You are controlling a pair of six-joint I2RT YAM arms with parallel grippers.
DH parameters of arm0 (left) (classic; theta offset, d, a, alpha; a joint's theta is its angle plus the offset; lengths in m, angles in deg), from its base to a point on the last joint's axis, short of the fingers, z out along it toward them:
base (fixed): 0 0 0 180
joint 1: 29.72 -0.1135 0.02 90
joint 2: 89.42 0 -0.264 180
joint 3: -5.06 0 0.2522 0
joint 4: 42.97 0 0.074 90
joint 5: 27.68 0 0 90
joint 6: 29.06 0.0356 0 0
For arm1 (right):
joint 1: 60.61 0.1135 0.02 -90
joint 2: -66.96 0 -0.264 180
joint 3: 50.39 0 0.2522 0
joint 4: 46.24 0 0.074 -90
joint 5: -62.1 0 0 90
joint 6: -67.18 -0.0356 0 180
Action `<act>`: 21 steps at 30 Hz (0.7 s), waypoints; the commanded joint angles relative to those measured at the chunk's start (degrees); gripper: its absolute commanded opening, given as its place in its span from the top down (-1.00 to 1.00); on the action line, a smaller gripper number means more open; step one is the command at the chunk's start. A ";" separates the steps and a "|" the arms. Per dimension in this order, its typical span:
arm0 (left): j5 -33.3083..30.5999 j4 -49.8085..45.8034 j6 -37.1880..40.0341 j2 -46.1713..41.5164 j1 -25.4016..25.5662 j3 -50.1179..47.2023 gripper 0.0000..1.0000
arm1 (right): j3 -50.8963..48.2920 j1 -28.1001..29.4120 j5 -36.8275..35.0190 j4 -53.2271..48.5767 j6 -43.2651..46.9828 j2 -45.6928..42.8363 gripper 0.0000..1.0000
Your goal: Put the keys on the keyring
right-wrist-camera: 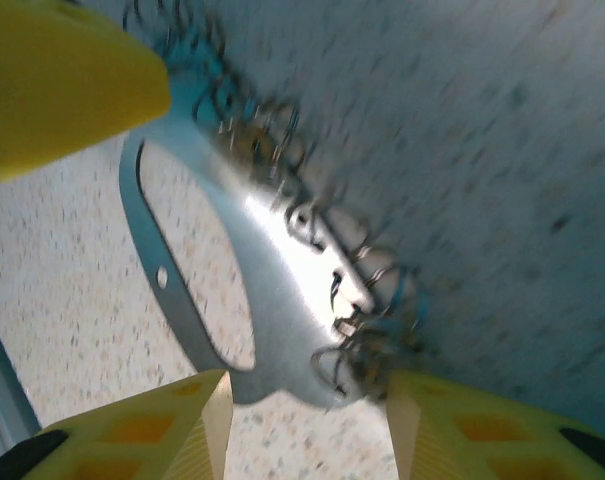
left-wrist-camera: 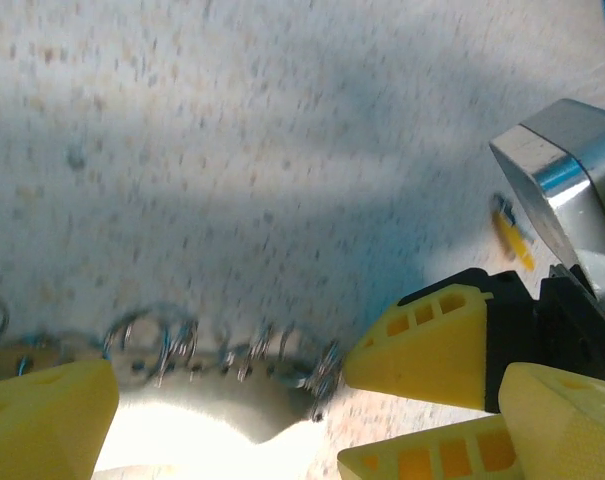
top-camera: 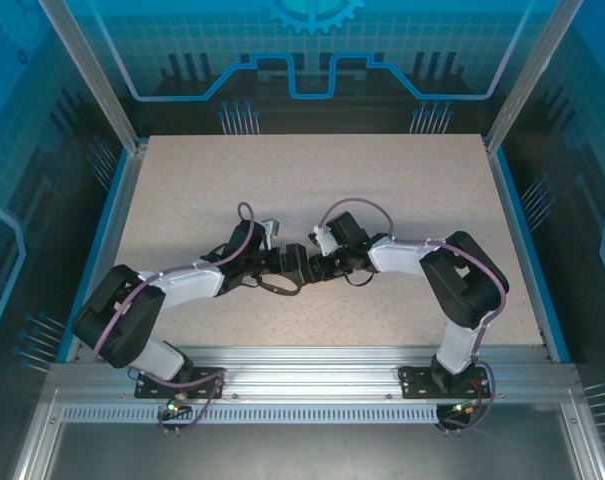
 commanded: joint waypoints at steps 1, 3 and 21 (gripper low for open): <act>0.46 0.50 1.88 2.02 -0.65 0.90 -0.98 | 0.93 -2.57 -2.81 4.32 -1.02 -2.64 0.08; 0.52 1.29 1.94 2.94 -1.44 1.20 -0.98 | -0.10 -3.46 -3.24 4.60 -1.24 -3.95 0.08; 4.98 0.44 3.07 3.24 -3.59 7.28 -0.98 | -5.95 0.23 -3.89 4.41 -0.75 -5.40 0.09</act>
